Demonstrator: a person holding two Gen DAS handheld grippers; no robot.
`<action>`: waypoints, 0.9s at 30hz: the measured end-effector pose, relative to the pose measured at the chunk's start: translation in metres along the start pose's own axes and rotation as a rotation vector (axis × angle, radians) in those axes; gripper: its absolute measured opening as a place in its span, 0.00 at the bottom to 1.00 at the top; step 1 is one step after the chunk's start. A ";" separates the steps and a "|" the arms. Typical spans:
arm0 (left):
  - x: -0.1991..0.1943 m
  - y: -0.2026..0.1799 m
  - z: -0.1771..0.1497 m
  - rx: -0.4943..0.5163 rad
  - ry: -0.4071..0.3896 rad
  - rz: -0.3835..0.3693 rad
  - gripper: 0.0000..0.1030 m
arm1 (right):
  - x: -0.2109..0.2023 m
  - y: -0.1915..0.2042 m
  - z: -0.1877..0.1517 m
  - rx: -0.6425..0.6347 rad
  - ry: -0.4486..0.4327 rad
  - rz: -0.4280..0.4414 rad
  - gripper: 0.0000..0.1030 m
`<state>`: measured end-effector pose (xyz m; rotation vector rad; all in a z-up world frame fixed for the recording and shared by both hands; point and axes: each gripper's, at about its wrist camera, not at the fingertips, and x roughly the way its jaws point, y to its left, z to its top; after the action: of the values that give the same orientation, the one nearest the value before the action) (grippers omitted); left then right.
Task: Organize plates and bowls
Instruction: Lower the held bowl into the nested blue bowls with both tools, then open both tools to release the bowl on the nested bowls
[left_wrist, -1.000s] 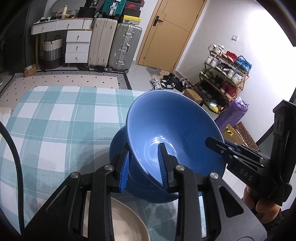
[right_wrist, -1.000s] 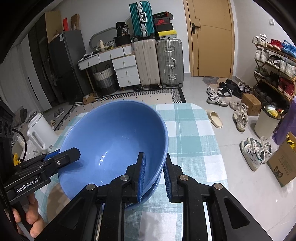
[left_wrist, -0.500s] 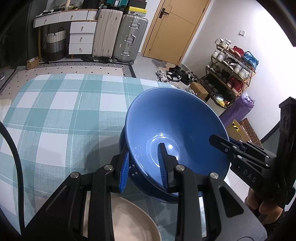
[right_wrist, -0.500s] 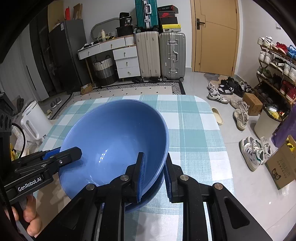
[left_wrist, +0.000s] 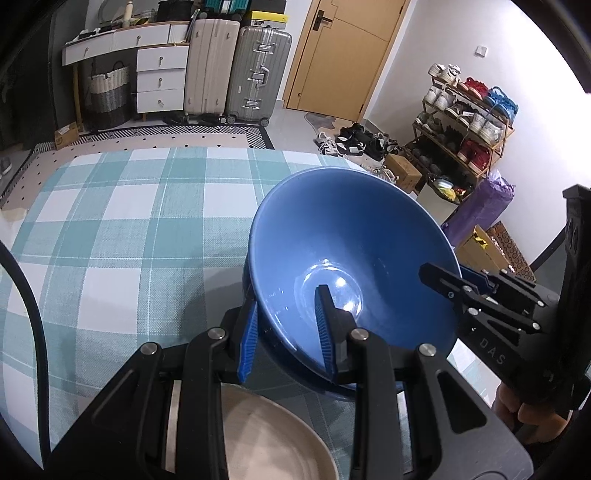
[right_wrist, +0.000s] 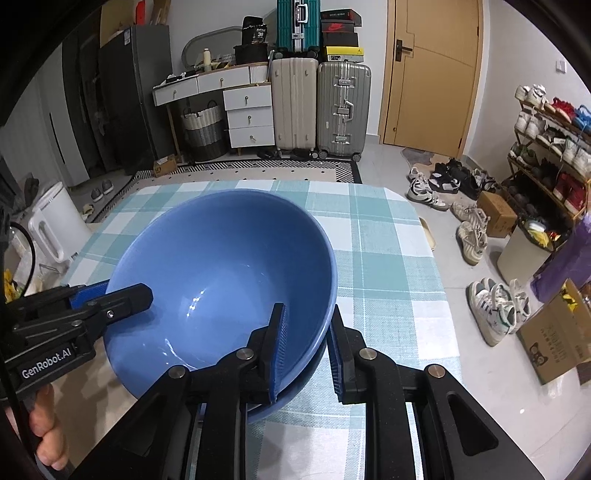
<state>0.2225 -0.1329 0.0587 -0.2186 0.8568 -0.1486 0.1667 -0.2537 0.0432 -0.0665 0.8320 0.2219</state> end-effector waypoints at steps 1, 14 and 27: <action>-0.001 -0.001 -0.001 0.003 0.001 0.003 0.24 | 0.000 0.000 -0.001 -0.004 0.000 -0.005 0.19; -0.009 -0.001 -0.009 0.039 0.011 0.053 0.24 | 0.005 -0.004 -0.008 -0.010 0.019 -0.011 0.19; -0.001 0.028 -0.011 -0.071 0.049 0.000 0.39 | 0.005 -0.011 -0.009 0.025 0.019 0.015 0.46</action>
<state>0.2144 -0.1070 0.0457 -0.2823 0.9118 -0.1244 0.1658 -0.2646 0.0327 -0.0389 0.8543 0.2251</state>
